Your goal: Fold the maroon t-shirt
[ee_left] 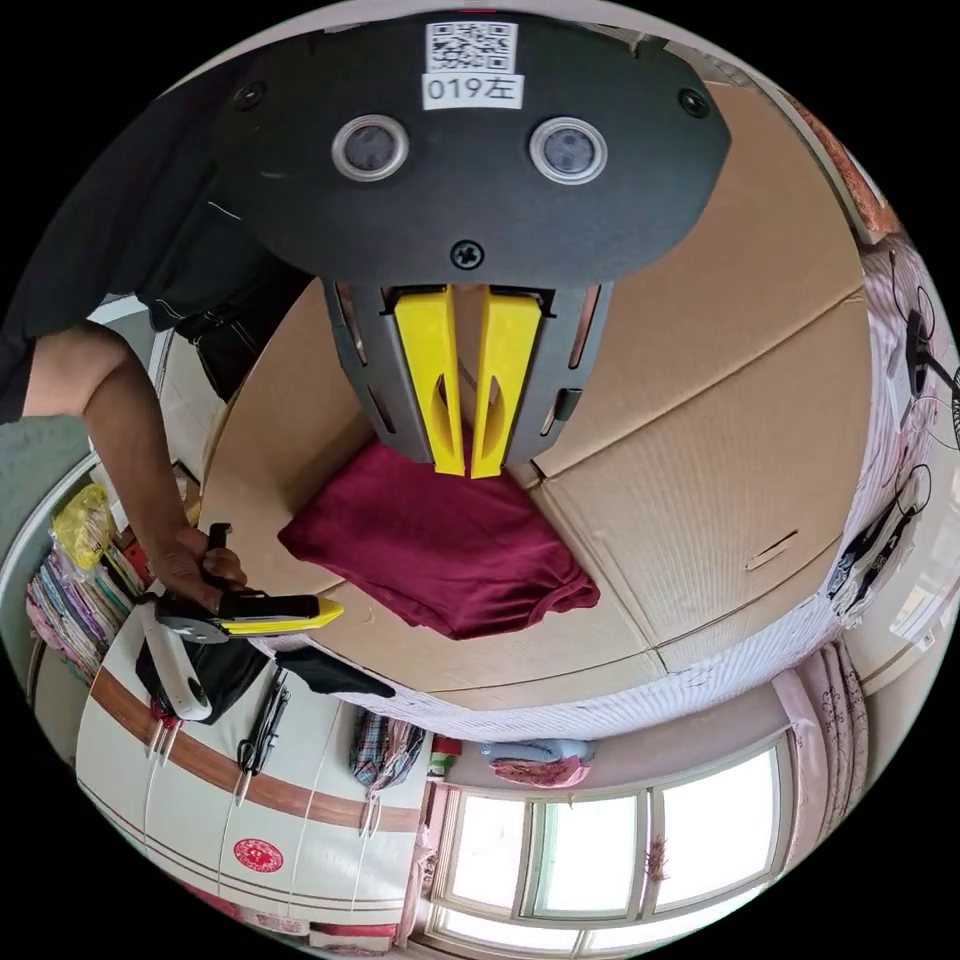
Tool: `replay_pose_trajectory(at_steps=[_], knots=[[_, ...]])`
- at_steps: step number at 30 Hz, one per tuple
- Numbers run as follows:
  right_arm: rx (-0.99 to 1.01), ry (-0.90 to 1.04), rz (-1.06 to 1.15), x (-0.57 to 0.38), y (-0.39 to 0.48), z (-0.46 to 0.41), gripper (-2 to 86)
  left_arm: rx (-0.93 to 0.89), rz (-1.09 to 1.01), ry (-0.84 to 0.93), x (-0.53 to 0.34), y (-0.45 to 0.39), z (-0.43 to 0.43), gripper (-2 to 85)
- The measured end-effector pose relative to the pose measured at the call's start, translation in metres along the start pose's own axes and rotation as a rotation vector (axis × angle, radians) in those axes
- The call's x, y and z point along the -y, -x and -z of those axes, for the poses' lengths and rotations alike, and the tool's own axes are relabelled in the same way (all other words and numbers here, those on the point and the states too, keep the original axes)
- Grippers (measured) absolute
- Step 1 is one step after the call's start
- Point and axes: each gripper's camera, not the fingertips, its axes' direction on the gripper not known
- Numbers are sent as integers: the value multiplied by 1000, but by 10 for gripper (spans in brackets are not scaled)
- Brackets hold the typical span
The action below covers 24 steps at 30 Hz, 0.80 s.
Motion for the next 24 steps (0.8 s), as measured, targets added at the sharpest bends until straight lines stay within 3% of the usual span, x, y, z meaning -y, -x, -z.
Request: replay_pose_trajectory(at_steps=[7, 10, 13, 20, 24], knots=[[-68, -7, 88, -98, 105, -23, -5, 85, -91, 48, -42, -54, -24, 12], [-92, 17, -33, -133, 124, -37, 5, 103, -57, 48, -53, -66, -29, 11], [-106, 47, -103, -172, 139, -50, 64, 1, -50, 13, -66, -73, -30, 13], [-618, 43, 421, -252, 263, -103, 82, 149, -442, -15, -113, -167, -53, 17], [-725, 80, 543, -273, 285, -131, 77, 117, -566, -45, -123, -221, -82, 18]])
